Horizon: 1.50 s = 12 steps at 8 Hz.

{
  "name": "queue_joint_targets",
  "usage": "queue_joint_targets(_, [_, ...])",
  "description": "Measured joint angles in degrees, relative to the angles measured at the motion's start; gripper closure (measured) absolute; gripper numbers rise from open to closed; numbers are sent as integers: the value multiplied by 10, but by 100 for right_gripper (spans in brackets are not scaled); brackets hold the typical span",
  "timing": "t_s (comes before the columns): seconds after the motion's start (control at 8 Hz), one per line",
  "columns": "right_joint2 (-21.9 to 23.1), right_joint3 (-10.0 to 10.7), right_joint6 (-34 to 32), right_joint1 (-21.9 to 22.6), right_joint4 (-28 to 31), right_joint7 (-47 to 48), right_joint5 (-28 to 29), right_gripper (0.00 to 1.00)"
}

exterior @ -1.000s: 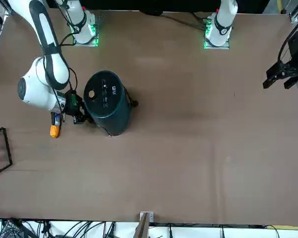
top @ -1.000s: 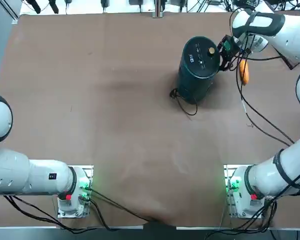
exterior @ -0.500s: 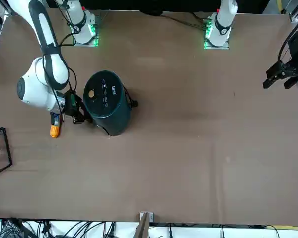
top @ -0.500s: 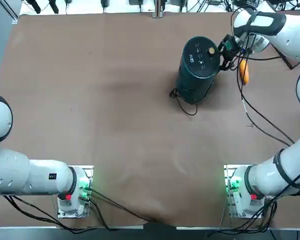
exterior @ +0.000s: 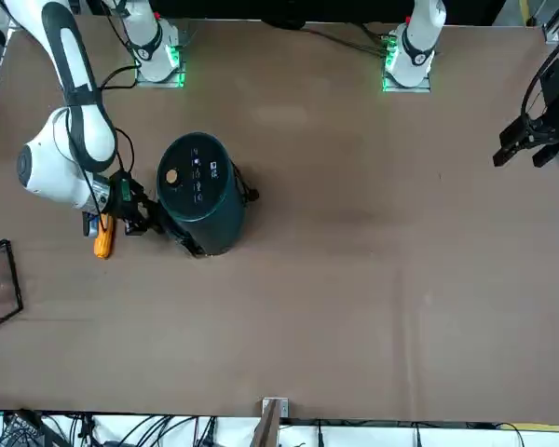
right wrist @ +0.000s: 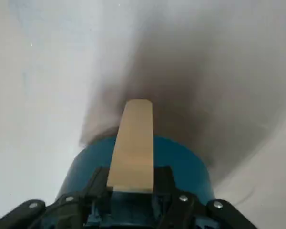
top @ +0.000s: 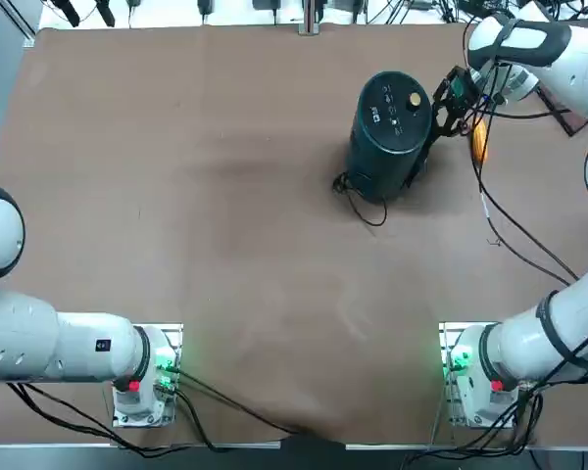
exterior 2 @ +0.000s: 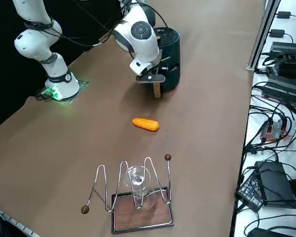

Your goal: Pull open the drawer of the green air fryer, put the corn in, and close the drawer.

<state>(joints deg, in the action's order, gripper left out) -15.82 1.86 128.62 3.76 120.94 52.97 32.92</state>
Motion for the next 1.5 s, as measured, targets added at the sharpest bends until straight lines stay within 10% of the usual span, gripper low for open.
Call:
queue_joint_targets(0.88, [-2, 4, 3, -38, -7, 0, -25, 52])
queue_joint_targets(1.25, [-4, 4, 4, -37, -9, -1, -26, 2])
queue_joint_targets(1.5, [-4, 4, 2, -37, -21, -1, -30, 0])
